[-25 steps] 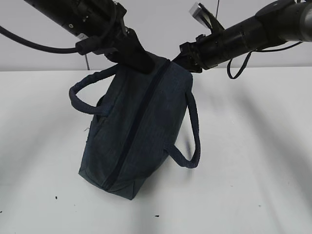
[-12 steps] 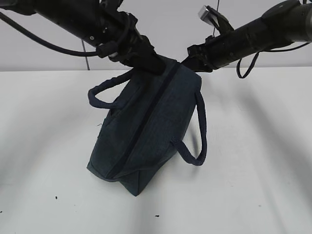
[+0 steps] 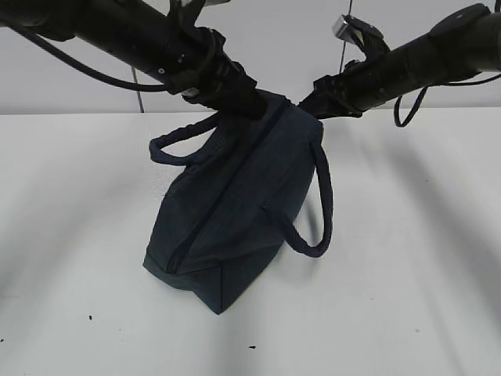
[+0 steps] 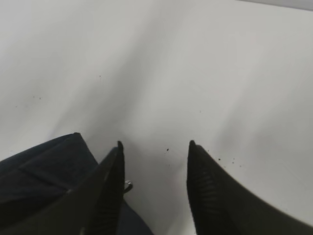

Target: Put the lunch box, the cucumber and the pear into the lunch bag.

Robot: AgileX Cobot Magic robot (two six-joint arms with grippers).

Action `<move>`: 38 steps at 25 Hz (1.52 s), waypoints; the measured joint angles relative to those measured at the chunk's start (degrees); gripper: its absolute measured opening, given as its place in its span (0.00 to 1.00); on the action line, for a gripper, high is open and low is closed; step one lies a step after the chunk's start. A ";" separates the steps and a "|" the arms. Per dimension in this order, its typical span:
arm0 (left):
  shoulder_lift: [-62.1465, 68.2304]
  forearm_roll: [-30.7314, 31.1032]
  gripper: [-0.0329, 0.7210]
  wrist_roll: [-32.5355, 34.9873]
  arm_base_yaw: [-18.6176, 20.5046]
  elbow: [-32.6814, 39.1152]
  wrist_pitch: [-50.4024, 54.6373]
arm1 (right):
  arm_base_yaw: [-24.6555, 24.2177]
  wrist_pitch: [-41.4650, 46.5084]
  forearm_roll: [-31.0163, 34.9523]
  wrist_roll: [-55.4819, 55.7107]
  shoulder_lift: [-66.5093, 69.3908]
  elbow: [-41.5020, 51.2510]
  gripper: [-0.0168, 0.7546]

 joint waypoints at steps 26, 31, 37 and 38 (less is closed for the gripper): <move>-12.47 25.59 0.58 -23.29 4.17 -0.54 5.36 | 0.31 21.80 -31.99 25.84 -20.20 0.00 0.61; -16.13 33.29 0.58 -29.72 4.17 -0.54 11.62 | 0.31 24.28 -35.91 30.23 -25.12 0.00 0.61; -20.40 40.00 0.58 -35.86 4.17 -0.54 18.89 | 0.31 25.04 -39.07 34.05 -31.31 0.00 0.61; -21.29 41.17 0.58 -36.87 4.17 -0.54 19.94 | 0.31 25.16 -39.65 34.79 -32.22 0.00 0.61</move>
